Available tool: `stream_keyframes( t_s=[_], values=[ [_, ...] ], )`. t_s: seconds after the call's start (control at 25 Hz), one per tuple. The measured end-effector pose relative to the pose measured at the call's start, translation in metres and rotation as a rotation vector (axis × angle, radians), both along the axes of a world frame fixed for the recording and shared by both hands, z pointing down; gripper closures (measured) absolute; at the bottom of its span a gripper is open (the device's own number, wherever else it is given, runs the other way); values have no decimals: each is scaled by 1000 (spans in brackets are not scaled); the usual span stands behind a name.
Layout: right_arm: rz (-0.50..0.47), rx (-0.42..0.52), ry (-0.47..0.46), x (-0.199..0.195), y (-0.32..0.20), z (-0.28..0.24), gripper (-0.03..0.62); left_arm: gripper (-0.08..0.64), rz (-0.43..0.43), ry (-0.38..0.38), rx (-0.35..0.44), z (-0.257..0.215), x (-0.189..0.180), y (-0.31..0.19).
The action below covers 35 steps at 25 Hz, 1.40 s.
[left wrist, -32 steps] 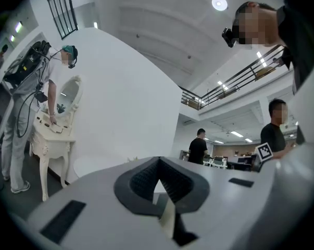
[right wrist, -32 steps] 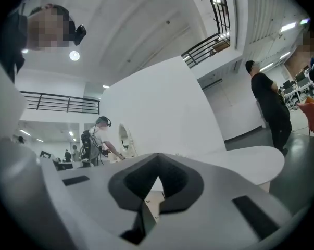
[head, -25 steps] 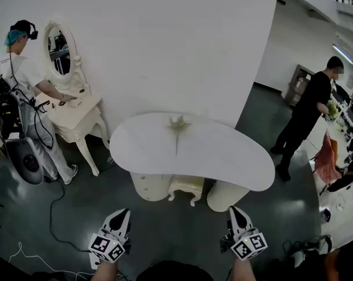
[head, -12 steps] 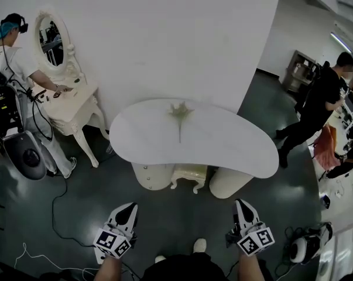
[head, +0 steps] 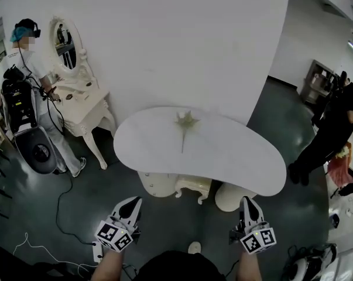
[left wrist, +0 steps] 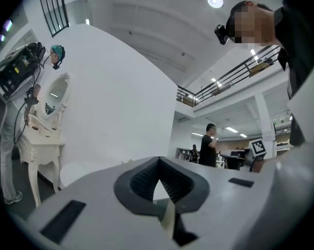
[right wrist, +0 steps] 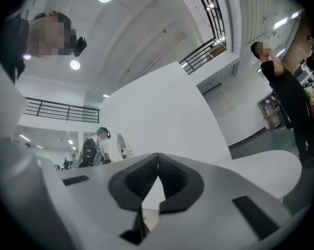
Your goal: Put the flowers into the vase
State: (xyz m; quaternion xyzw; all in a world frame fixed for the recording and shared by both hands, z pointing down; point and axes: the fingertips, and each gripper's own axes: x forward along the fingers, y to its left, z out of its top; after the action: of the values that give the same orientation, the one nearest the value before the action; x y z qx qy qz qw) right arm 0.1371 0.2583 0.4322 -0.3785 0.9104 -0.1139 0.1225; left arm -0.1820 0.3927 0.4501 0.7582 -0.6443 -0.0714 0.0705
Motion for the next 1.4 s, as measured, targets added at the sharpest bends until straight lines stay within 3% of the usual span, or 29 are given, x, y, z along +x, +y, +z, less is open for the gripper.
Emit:
stream_keyframes(
  t_s=[0.32,0.56,0.96,1.4],
  values=[
    [-68,-6,-10,30,-76,0,571,549,-97,-39,6,2,31,-60],
    [-110,-15,-22,54,-97,0,571,549,-134,-43,-5,-7,60,-89],
    [-87,-32,-8,89,-126,21,571,550,-125,-72,-84,13,88,-127],
    [-39,50,27,78,-153,4,571,550,-56,-98,-29,13,84,-195]
  ],
)
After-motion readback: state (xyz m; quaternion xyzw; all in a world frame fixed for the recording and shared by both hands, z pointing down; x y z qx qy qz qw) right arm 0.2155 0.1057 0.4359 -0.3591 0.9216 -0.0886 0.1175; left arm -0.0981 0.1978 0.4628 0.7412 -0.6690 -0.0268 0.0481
